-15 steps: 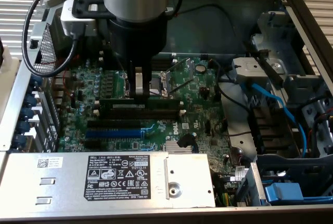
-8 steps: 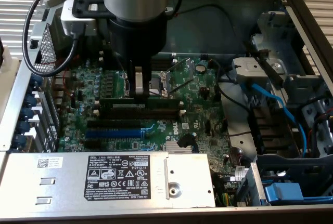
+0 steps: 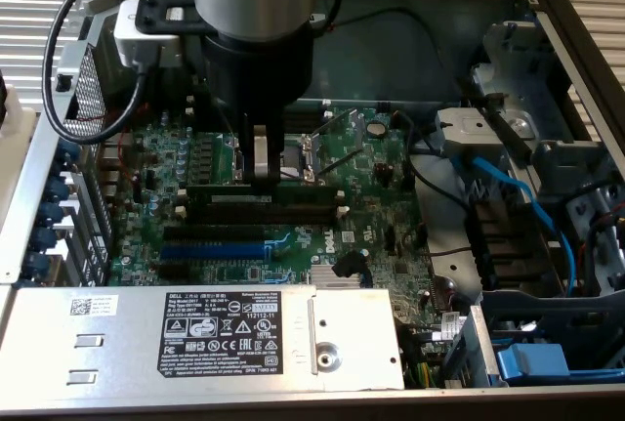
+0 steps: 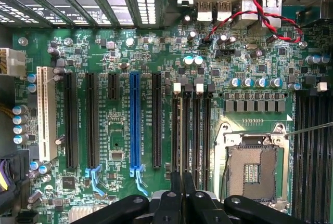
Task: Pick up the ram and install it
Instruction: 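Insert the ram into the slot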
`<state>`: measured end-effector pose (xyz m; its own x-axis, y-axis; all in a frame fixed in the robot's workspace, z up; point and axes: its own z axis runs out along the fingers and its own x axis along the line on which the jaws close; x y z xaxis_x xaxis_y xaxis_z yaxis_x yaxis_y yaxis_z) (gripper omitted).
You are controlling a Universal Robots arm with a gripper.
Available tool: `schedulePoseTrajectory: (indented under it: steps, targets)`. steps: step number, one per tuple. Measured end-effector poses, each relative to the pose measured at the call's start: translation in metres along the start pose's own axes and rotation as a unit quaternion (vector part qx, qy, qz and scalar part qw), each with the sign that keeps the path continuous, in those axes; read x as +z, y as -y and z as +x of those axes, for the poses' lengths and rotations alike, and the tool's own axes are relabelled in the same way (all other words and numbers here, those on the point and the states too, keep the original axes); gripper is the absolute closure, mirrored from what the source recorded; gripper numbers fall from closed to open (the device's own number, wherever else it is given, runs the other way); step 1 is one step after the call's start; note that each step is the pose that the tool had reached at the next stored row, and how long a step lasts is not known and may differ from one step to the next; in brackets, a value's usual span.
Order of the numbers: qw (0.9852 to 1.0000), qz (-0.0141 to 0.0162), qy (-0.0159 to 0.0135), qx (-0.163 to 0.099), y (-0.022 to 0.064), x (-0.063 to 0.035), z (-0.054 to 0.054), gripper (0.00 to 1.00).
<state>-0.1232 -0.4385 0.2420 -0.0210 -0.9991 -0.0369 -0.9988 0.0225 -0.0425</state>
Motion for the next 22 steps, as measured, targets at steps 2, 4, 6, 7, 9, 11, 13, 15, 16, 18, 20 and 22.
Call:
schedulePoseTrajectory:
  steps: [2,4,6,7,9,11,13,15,16,18,20,22]
  targets:
    - [1.0,-0.0002,0.0,0.0,0.0,0.0,0.0,0.88]
    - [1.0,-0.0008,-0.0001,0.0,-0.0001,0.0001,0.0,0.88]
    - [1.0,-0.0009,-0.0001,0.0,0.0,0.0001,0.0,0.88]
    - [1.0,-0.001,0.0,0.0,0.0,0.0002,0.0002,0.88]
    - [1.0,-0.0011,0.0,0.0,0.0001,0.0002,0.0005,0.88]
    - [1.0,-0.0011,-0.0001,0.0,0.0001,0.0001,0.0008,0.88]
    - [1.0,-0.0011,-0.0001,0.0,0.0002,0.0001,0.0013,0.88]
    - [1.0,-0.0012,-0.0001,0.0,0.0005,0.0001,0.0014,0.88]
    - [1.0,-0.0012,-0.0001,0.0,0.0008,0.0002,0.0014,0.88]
    - [1.0,-0.0012,-0.0001,0.0,0.0009,0.0002,0.0014,0.88]
    - [1.0,-0.0012,-0.0001,0.0,0.0009,0.0003,0.0014,0.88]
    - [1.0,-0.0012,-0.0002,0.0,0.0009,0.0003,0.0014,0.88]
